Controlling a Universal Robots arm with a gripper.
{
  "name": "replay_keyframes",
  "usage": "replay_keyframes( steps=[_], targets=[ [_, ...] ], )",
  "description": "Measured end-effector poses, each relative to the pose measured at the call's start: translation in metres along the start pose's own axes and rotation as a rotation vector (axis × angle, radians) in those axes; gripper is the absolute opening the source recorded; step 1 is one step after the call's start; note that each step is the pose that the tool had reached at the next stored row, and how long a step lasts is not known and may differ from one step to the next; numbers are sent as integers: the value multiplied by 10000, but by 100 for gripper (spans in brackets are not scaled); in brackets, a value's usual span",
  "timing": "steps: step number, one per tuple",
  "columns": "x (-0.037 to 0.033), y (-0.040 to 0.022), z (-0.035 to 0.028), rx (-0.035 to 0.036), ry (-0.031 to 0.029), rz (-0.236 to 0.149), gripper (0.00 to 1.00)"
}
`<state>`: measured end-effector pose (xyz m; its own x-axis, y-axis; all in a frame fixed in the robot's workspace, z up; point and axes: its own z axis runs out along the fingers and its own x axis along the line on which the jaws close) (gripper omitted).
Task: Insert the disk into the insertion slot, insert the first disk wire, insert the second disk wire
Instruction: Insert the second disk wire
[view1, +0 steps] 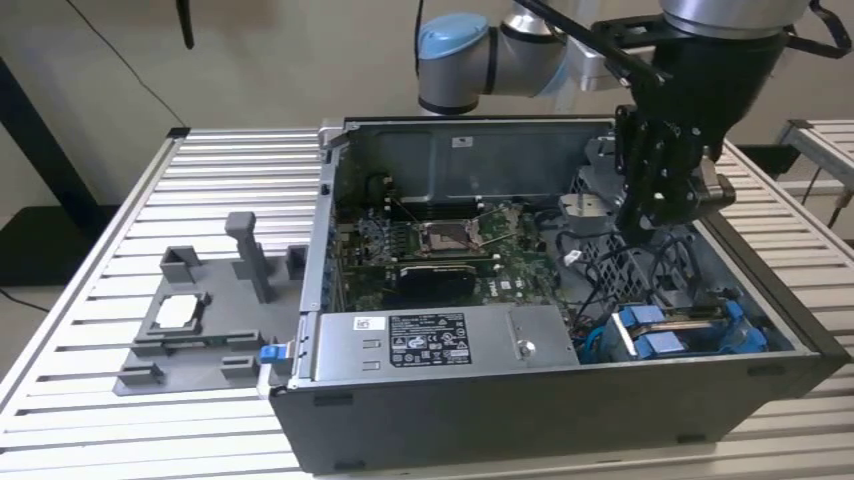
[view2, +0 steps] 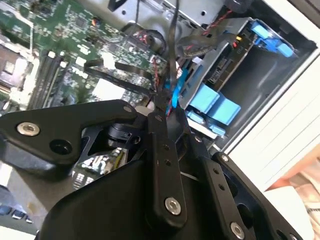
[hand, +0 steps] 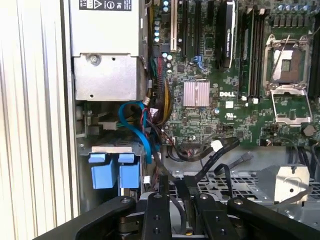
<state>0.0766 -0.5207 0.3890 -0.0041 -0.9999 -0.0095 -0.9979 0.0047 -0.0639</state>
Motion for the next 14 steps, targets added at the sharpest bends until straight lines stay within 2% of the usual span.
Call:
replay_keyframes(
  steps=[2, 6, 8, 14],
  targets=[
    [-45, 22, -1, 90, 59, -14, 27],
    [-111, 52, -1, 190, 105, -97, 27],
    [-122, 59, 0, 193, 110, -254, 27],
    [-122, 78, -1, 191, 48, -1105, 27]
  ],
)
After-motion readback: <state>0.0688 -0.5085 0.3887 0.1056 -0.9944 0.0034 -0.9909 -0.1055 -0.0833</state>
